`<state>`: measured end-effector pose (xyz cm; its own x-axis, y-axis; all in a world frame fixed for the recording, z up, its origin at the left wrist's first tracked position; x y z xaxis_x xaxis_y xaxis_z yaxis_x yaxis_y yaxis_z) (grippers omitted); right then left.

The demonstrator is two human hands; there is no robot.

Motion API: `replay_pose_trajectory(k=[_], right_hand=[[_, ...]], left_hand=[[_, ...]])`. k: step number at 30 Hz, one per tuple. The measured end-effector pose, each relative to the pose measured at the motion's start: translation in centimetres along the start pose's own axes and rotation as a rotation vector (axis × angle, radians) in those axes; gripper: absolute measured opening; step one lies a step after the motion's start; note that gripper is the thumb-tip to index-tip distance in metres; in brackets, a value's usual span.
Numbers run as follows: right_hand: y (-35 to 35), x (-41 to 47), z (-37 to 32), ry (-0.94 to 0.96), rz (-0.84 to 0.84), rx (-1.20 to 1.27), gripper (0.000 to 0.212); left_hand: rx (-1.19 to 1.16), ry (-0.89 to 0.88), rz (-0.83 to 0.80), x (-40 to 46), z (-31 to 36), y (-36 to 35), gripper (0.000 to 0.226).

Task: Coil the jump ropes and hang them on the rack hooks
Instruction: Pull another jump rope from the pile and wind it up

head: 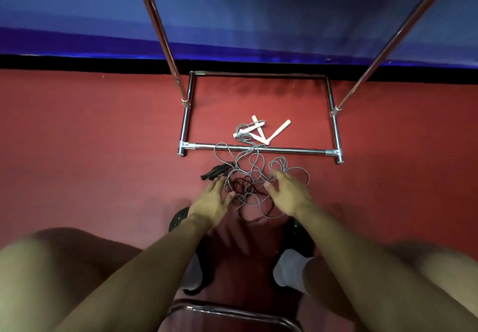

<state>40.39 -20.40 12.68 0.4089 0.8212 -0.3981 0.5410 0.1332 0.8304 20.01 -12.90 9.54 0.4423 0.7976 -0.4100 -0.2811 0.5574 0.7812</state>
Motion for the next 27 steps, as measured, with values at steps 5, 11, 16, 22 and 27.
replay_pose_trajectory(k=[5,11,16,22,27], right_hand=[[-6.3,3.6,1.1,-0.018,-0.108,0.012,0.062],[-10.0,8.9,-0.6,0.049,-0.12,0.029,0.06],[-12.1,12.5,-2.5,0.125,-0.104,0.099,0.061],[-14.4,14.2,-2.0,0.065,-0.064,0.207,0.058],[-15.2,14.3,-1.4,0.039,-0.049,0.255,0.056]], left_hand=[[0.059,0.088,-0.047,4.2,-3.9,-3.3,0.064],[0.0,0.194,0.001,10.3,-8.2,-4.9,0.052],[-0.001,0.24,0.02,14.4,-10.9,-6.7,0.048],[0.0,0.298,0.075,17.2,-13.7,-8.3,0.051],[-0.04,0.262,0.033,18.6,-14.1,-9.1,0.06]])
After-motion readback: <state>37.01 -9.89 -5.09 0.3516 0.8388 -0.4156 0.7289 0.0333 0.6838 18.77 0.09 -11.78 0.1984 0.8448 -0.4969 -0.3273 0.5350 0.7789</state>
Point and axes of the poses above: each hand's wrist, its own x-axis towards the middle knuckle, its own y-axis out of the back of the hand, z = x × y, the point moved 10 cm from there along x, towards the middle knuckle, and after that the axes turned 9 degrees about z, right-handed, at the moved point
